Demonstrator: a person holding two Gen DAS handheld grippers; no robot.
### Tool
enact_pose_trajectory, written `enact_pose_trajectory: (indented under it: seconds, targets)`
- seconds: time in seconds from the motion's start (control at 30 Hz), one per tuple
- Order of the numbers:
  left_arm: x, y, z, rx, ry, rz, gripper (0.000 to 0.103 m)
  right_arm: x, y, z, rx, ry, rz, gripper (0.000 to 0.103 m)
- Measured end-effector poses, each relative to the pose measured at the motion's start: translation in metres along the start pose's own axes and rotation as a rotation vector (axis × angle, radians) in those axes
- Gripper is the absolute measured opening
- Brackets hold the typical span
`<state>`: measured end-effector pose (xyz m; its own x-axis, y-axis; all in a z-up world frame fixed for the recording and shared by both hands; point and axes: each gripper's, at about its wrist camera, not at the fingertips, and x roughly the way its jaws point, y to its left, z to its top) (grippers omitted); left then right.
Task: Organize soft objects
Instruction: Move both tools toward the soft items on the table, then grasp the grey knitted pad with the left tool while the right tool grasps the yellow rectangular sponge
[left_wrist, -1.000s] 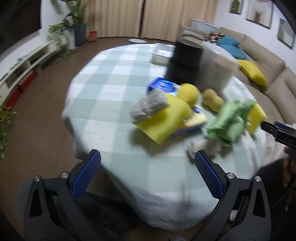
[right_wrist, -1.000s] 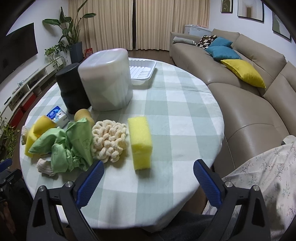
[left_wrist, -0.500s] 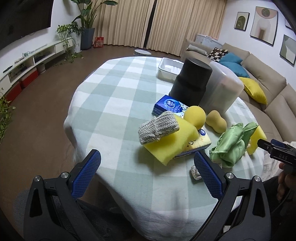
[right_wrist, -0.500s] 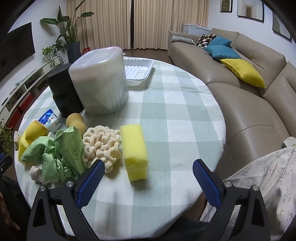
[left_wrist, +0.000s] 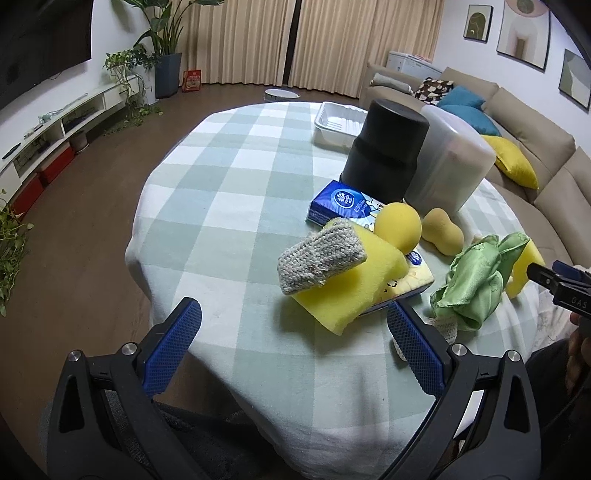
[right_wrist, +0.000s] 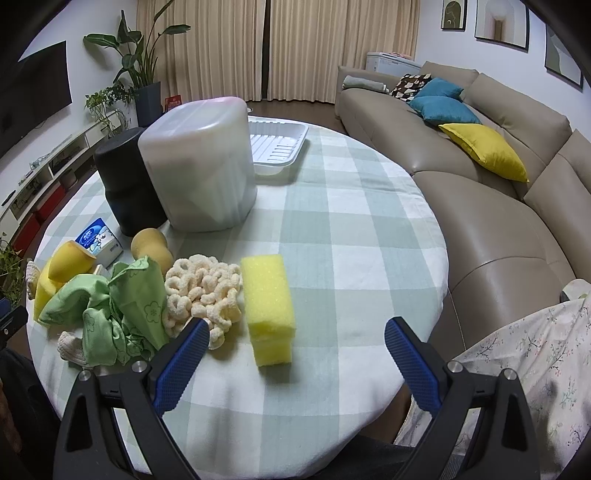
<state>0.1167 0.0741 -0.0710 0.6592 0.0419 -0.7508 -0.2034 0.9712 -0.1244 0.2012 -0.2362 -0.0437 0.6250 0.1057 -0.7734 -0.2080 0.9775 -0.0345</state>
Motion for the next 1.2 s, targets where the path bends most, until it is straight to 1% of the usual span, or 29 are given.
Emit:
enact_pose_trajectory:
  seconds: [0.17, 0.3, 0.47, 0.67, 0.8, 0.87, 1.0, 1.2]
  targets:
    - [0.005, 0.000, 0.003, 0.011, 0.004, 0.007, 0.102, 0.004, 0.000, 0.002, -0.006, 0.003, -0.004, 0.098]
    - [0.009, 0.000, 0.004, 0.015, 0.024, -0.010, 0.102, 0.006, 0.000, 0.001, -0.006, 0.005, -0.003, 0.098]
    - [0.014, -0.003, 0.006, 0.038, 0.038, -0.006, 0.102, 0.008, -0.002, 0.001, -0.003, 0.004, 0.000, 0.098]
    - [0.020, -0.002, 0.015, 0.040, 0.037, -0.001, 0.102, 0.011, -0.004, -0.001, 0.000, 0.013, 0.006, 0.098]
    - [0.023, -0.005, 0.022, 0.082, 0.036, -0.012, 0.102, 0.014, -0.006, -0.002, 0.004, 0.019, 0.007, 0.098]
    - [0.022, -0.004, 0.026, 0.085, 0.033, -0.034, 0.102, 0.015, -0.008, -0.002, 0.009, 0.021, 0.008, 0.098]
    - [0.016, 0.007, 0.032, 0.062, 0.017, -0.105, 0.102, 0.017, -0.010, -0.003, 0.017, 0.023, 0.017, 0.097]
    - [0.016, 0.020, 0.042, 0.073, 0.026, -0.168, 0.101, 0.021, -0.010, -0.005, 0.020, 0.034, 0.038, 0.094]
